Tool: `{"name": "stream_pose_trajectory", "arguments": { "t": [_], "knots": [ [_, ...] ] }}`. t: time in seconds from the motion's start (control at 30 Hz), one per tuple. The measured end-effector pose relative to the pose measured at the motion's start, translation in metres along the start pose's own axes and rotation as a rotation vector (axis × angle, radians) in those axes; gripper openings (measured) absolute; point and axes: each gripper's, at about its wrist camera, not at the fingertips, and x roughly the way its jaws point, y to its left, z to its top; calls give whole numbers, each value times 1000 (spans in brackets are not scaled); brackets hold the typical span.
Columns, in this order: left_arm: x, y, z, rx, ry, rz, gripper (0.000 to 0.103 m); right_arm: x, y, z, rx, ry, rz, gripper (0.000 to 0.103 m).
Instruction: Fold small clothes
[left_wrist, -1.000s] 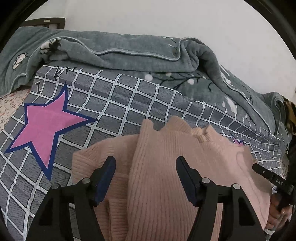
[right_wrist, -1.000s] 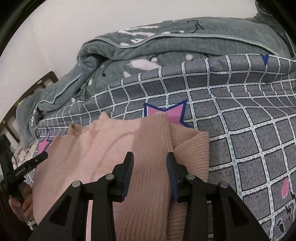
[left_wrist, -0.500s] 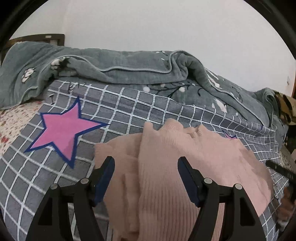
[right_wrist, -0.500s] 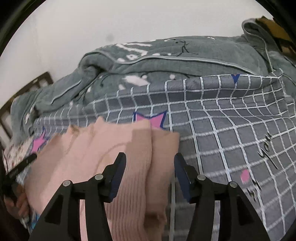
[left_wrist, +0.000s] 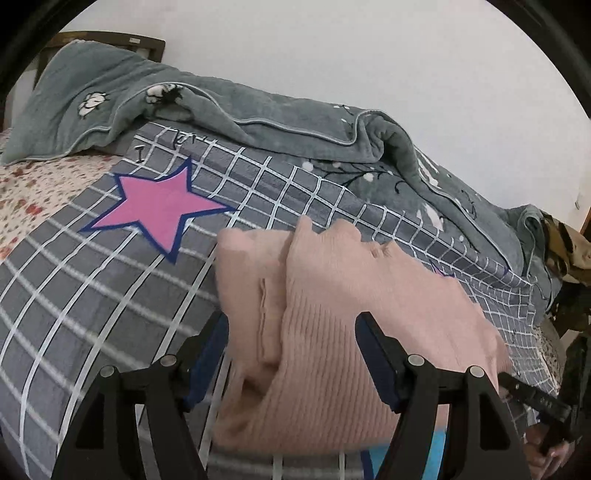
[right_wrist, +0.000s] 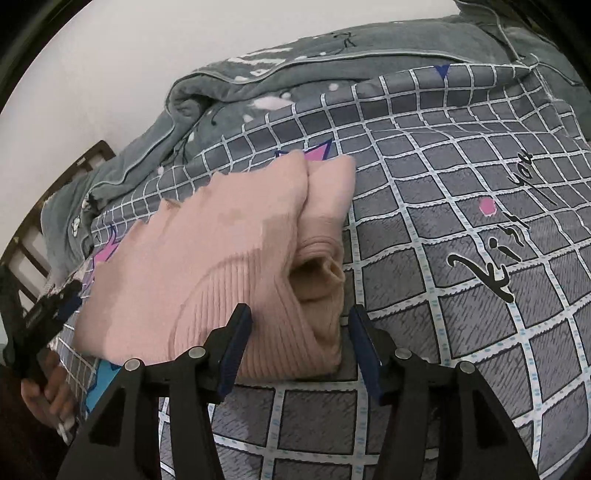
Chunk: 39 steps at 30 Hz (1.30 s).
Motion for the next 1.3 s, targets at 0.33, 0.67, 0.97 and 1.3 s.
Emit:
{"name": "stream_pose_trajectory", "arguments": {
  "t": [0.33,0.67,0.97,1.3],
  "knots": [
    [-37,27,-44,-72,45,-38,71,-24,-1,-18,17,-21,25,54],
    [-15,37,-37,-144,79,-70,71,-29,-4,-17,20,-47,14,54],
    [7,28,-31,-100,105,-51,70,-2,7,-8,-23,-3,-30,54],
    [9,30,-33,-90,107,-79,44,9,9,-3,-33,-4,-64,42]
  ]
}}
